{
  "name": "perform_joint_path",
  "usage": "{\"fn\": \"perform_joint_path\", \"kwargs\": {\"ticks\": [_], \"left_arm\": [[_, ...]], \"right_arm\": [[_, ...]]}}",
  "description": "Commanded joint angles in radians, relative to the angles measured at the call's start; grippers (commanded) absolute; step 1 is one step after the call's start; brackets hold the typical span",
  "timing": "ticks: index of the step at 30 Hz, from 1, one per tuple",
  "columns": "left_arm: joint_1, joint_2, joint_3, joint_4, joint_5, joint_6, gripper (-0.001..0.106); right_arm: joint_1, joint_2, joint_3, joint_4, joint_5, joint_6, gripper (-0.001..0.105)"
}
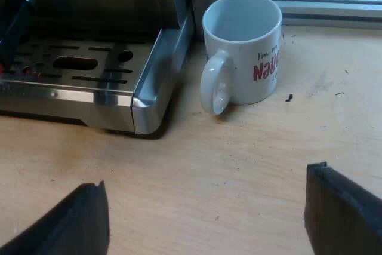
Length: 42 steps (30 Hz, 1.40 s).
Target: Grind coffee beans and then tamp
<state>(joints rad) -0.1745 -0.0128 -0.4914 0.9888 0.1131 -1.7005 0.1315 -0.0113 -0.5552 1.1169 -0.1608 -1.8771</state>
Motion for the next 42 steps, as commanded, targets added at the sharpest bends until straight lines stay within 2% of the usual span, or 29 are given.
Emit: {"fn": "perform_joint_path", "kwargs": {"ticks": [1,3,10,11,14,18,20,21,22,26,29,30,33,35,37,42], "left_arm": [[0.0,-0.139,-0.004,-0.007,0.014,-0.01,0.073],[0.0,-0.139,-0.004,-0.007,0.049,-0.01,0.073],[0.0,-0.13,-0.029,-0.013,0.09,-0.01,0.069],[0.0,-0.112,-0.057,-0.047,0.169,-0.01,0.061],[0.0,-0.091,-0.068,-0.095,0.219,-0.031,0.058],[-0.006,-0.058,-0.068,-0.132,0.258,-0.074,0.058],[-0.009,-0.047,-0.068,-0.136,0.27,-0.075,0.058],[-0.026,-0.016,-0.073,-0.136,0.29,-0.074,0.058],[-0.039,-0.003,-0.075,-0.136,0.294,-0.074,0.058],[-0.093,0.047,-0.089,-0.136,0.295,-0.067,0.058],[-0.129,0.087,-0.101,-0.136,0.317,-0.035,0.058],[-0.15,0.118,-0.107,-0.136,0.35,0.0,0.058],[-0.188,0.159,-0.108,-0.142,0.38,0.009,0.058],[-0.212,0.181,-0.108,-0.149,0.394,0.033,0.058],[-0.239,0.205,-0.108,-0.157,0.422,0.098,0.058],[-0.292,0.242,-0.108,-0.16,0.423,0.179,0.058]], "right_arm": [[-0.001,-0.041,-0.01,-0.014,0.003,-0.005,0.069],[-0.001,-0.041,-0.01,-0.022,0.003,-0.005,0.069],[-0.001,0.009,-0.079,-0.029,0.007,-0.005,0.069],[-0.001,0.034,-0.101,-0.029,0.007,-0.005,0.069],[0.003,0.086,-0.138,-0.031,-0.002,-0.005,0.069],[0.019,0.13,-0.17,-0.042,-0.02,-0.008,0.069],[0.021,0.133,-0.173,-0.043,-0.022,-0.008,0.069],[0.061,0.189,-0.215,-0.043,-0.025,-0.013,0.069],[0.086,0.215,-0.242,-0.043,-0.025,-0.043,0.069],[0.142,0.269,-0.276,-0.043,-0.025,-0.078,0.069],[0.184,0.313,-0.294,-0.043,-0.048,-0.103,0.069],[0.206,0.333,-0.298,-0.043,-0.064,-0.126,0.069],[0.246,0.364,-0.298,-0.06,-0.096,-0.171,0.069],[0.268,0.376,-0.298,-0.083,-0.107,-0.17,0.069],[0.3,0.387,-0.298,-0.131,-0.11,-0.17,0.069],[0.348,0.405,-0.298,-0.188,-0.11,-0.17,0.069]]}}
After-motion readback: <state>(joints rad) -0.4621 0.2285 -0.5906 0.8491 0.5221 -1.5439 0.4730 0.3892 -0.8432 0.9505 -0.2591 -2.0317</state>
